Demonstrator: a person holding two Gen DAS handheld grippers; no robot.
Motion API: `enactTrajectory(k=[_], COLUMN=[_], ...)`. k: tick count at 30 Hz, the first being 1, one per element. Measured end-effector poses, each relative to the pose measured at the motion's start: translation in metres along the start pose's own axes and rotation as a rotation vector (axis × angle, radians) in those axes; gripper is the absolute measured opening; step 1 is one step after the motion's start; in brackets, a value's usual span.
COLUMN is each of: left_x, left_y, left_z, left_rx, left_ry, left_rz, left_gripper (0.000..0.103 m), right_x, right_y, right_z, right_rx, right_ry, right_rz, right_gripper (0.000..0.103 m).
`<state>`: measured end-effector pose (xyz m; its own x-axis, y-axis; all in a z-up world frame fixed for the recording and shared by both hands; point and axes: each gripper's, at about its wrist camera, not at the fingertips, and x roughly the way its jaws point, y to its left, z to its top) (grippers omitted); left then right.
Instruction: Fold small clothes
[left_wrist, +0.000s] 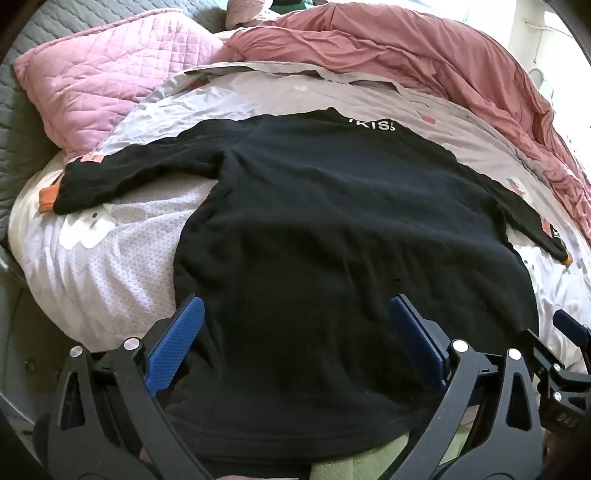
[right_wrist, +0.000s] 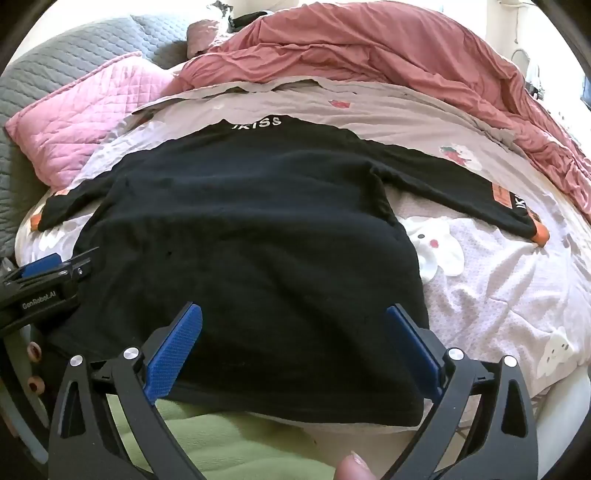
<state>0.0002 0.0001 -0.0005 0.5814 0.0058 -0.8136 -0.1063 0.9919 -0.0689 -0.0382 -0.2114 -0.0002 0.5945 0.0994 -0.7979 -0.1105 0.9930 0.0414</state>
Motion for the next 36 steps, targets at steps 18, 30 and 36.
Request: enactTrajectory(k=[18, 30, 36], left_x=[-0.005, -0.006, -0.007], left_y=[-0.007, -0.005, -0.005], left_z=[0.001, 0.0, 0.0], left_rx=[0.01, 0.013, 0.015], left_ry=[-0.016, -0.02, -0.023], left_rz=[0.005, 0.006, 0.004], left_gripper=[0.094, 0.094, 0.094], right_x=[-0.004, -0.005, -0.004], right_y=[0.002, 0.006, 0.005], right_z=[-0.001, -0.003, -0.003], right_rx=[-0.012, -0.015, -0.015], right_ry=[-0.008, -0.008, -0.009], right_rz=[-0.009, -0.013, -0.014], right_gripper=[0.099, 0.099, 0.099])
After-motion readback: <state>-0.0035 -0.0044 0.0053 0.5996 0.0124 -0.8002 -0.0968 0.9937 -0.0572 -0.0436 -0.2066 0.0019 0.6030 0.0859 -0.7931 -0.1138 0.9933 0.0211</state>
